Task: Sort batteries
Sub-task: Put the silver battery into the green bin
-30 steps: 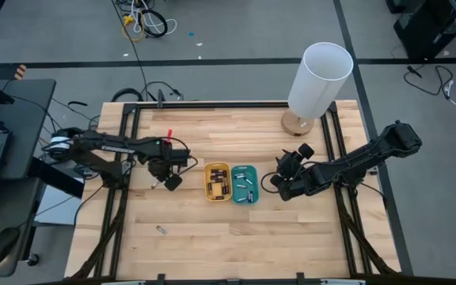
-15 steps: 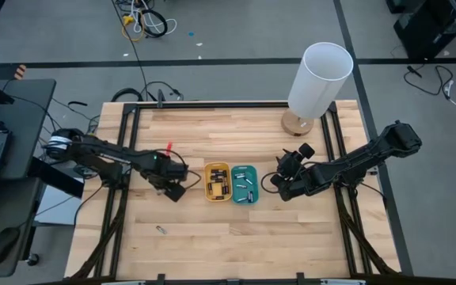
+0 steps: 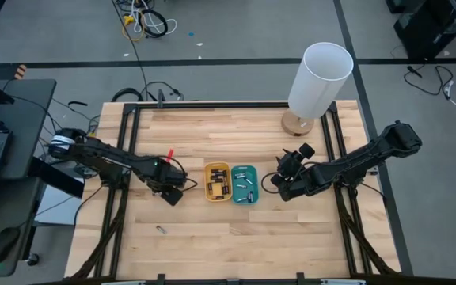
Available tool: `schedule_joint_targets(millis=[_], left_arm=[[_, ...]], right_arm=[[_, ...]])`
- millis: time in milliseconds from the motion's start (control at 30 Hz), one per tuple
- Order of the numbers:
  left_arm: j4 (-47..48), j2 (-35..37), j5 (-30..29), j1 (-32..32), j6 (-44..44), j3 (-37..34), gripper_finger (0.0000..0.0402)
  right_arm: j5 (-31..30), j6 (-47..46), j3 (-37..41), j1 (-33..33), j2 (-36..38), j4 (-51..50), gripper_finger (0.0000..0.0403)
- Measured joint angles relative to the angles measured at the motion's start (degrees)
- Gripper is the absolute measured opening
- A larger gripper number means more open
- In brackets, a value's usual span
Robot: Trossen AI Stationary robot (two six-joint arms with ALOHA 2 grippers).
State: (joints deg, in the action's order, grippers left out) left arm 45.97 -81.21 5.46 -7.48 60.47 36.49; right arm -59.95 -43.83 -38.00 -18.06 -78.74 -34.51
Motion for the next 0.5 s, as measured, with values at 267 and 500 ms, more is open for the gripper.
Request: schedule_joint_targets(millis=[267, 500], left_arm=[[0.4, -2.0, -0.3, -3.1, -7.7, 0.2, 0.007], [1.9, -3.4, -2.9, -3.1, -10.7, 2.5, 0.0065]], right_arm=[[0.0, 0.0, 0.0, 0.0, 0.0, 0.0, 0.0163], [0.0, 0.0, 0.0, 0.0, 0.0, 0.1, 0.0163]])
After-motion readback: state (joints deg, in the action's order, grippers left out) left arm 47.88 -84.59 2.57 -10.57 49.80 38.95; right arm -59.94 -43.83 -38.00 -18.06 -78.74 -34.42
